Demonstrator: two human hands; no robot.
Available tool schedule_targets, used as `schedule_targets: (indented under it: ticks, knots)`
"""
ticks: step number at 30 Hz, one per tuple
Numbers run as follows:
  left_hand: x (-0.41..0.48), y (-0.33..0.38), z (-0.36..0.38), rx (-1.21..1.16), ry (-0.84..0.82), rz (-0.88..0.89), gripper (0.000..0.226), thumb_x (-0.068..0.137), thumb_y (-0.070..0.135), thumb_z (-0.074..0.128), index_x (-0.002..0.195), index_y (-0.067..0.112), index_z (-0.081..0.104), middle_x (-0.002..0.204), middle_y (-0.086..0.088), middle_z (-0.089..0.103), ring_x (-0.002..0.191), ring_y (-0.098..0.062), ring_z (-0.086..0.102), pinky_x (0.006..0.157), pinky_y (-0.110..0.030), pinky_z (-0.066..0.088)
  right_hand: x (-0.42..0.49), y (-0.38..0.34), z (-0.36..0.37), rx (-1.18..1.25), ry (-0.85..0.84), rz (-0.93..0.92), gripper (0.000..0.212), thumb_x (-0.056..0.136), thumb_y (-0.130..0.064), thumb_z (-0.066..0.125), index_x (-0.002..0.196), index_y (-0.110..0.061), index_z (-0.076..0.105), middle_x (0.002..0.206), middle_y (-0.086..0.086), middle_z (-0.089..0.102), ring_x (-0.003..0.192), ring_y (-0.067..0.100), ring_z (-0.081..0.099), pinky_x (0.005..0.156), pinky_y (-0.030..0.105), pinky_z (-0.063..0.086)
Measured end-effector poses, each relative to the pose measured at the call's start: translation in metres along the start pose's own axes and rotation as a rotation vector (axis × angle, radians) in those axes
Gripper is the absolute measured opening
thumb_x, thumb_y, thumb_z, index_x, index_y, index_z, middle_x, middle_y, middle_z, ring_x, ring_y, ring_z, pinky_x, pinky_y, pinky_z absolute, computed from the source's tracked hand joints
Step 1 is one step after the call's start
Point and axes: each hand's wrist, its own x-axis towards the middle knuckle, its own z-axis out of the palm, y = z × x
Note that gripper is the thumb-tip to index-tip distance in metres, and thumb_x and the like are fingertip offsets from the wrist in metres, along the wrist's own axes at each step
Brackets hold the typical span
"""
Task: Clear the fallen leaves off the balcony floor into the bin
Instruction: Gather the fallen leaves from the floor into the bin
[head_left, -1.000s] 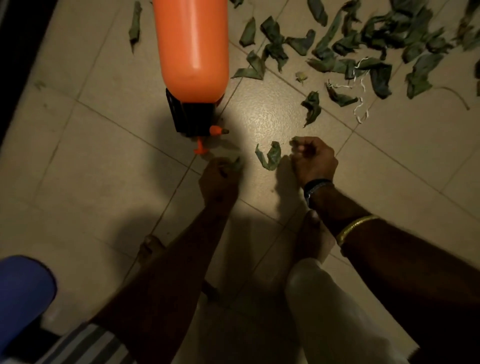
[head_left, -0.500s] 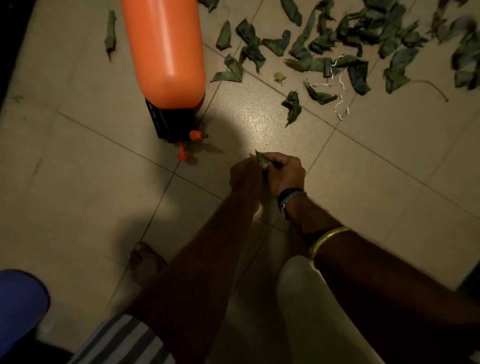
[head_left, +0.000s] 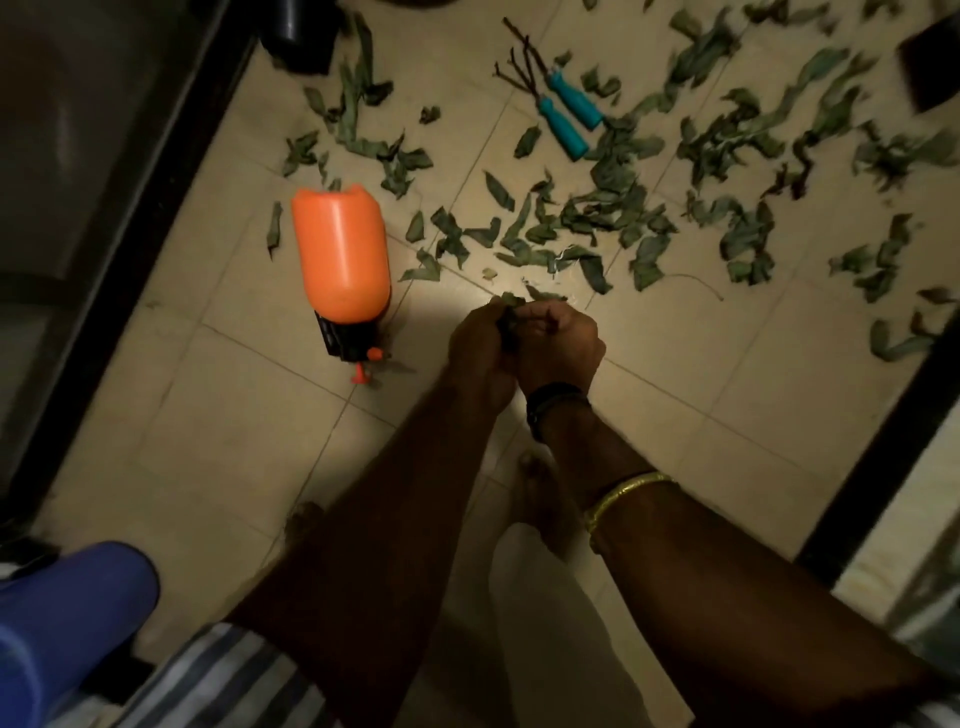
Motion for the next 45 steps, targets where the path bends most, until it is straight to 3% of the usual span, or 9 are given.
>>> schedule_targets:
  ticks: [8, 12, 15, 18, 21, 28, 36, 41, 45]
  knots:
    - [-0.027, 0.042, 0.053, 0.150, -0.027, 0.051, 0.033, 0.094, 0.010, 0.061, 0.126, 0.000, 0.064, 0.113, -0.016, 0.068, 0.094, -0.025, 0.067, 0.071, -0.030, 0.056, 0.014, -0.057, -0.036, -0.013, -0.012, 0.008, 0.018, 0.085, -0.015, 0.066, 0.084, -0.025, 0.080, 0.084, -0.008, 0.075, 0.084, 0.009, 0.064, 0.072, -0.002, 0.038]
    - [-0.026, 0.053, 0.074, 0.318, 0.019, 0.126, 0.026, 0.097, 0.007, 0.053, 0.119, 0.002, 0.066, 0.092, -0.013, 0.067, 0.072, -0.019, 0.064, 0.055, -0.025, 0.053, 0.029, -0.063, -0.046, 0.158, 0.005, 0.134, 0.025, 0.071, -0.023, 0.069, 0.072, -0.047, 0.075, 0.074, -0.016, 0.074, 0.082, 0.016, 0.073, 0.082, 0.040, 0.061]
    - [-0.022, 0.053, 0.090, 0.327, 0.054, 0.148, 0.022, 0.098, 0.003, 0.046, 0.104, 0.007, 0.067, 0.080, -0.012, 0.060, 0.058, -0.016, 0.057, 0.044, -0.020, 0.047, 0.063, -0.041, -0.049, 0.200, 0.049, 0.175, 0.025, 0.058, -0.039, 0.061, 0.075, -0.052, 0.073, 0.077, -0.011, 0.075, 0.081, 0.020, 0.074, 0.079, 0.043, 0.061]
    - [-0.015, 0.042, 0.118, 0.241, 0.060, 0.090, 0.020, 0.097, 0.003, 0.050, 0.084, 0.007, 0.066, 0.068, -0.009, 0.056, 0.058, -0.015, 0.055, 0.060, -0.027, 0.052, 0.092, -0.038, -0.073, 0.204, 0.117, 0.178, 0.028, 0.055, -0.043, 0.057, 0.077, -0.055, 0.071, 0.077, -0.009, 0.075, 0.080, 0.020, 0.074, 0.078, 0.042, 0.061]
    - [0.006, 0.026, 0.147, 0.245, 0.041, 0.028, 0.019, 0.095, 0.009, 0.057, 0.077, 0.008, 0.063, 0.060, -0.003, 0.054, 0.053, -0.012, 0.051, 0.062, -0.025, 0.047, 0.130, -0.014, -0.094, 0.095, 0.129, 0.131, 0.027, 0.061, -0.044, 0.057, 0.079, -0.061, 0.069, 0.082, -0.008, 0.076, 0.082, 0.021, 0.074, 0.079, 0.043, 0.061]
    - [0.109, -0.010, 0.202, 0.259, 0.052, 0.079, 0.034, 0.098, 0.009, 0.042, 0.066, 0.013, 0.051, 0.058, -0.001, 0.048, 0.053, -0.014, 0.045, 0.061, -0.030, 0.037, 0.232, 0.032, -0.123, -0.281, 0.022, -0.026, 0.020, 0.087, -0.013, 0.062, 0.097, -0.018, 0.080, 0.101, 0.006, 0.077, 0.097, 0.030, 0.068, 0.091, 0.041, 0.054]
    - [0.224, -0.065, 0.178, 0.175, 0.130, 0.041, 0.010, 0.095, 0.012, 0.053, 0.090, 0.008, 0.061, 0.069, -0.003, 0.055, 0.064, -0.015, 0.056, 0.068, -0.033, 0.050, 0.324, 0.128, -0.074, -0.702, -0.287, -0.106, 0.044, 0.094, -0.028, 0.063, 0.137, -0.026, 0.056, 0.133, 0.009, 0.054, 0.114, 0.034, 0.057, 0.090, 0.040, 0.049]
    - [0.245, -0.081, 0.165, 0.160, 0.129, 0.036, 0.012, 0.095, 0.007, 0.054, 0.092, 0.010, 0.066, 0.075, -0.003, 0.060, 0.067, -0.014, 0.059, 0.066, -0.027, 0.052, 0.346, 0.147, -0.056, -0.697, -0.189, -0.040, 0.024, 0.086, -0.016, 0.071, 0.108, -0.023, 0.074, 0.111, 0.004, 0.067, 0.098, 0.028, 0.064, 0.087, 0.036, 0.054]
    - [0.237, -0.072, 0.180, 0.149, 0.193, 0.033, 0.010, 0.094, 0.008, 0.057, 0.086, 0.011, 0.063, 0.071, -0.003, 0.057, 0.061, -0.015, 0.054, 0.059, -0.028, 0.048, 0.334, 0.131, -0.056, -0.163, -0.068, 0.258, 0.017, 0.079, -0.013, 0.077, 0.083, -0.029, 0.077, 0.084, -0.008, 0.074, 0.080, 0.013, 0.071, 0.082, 0.034, 0.061]
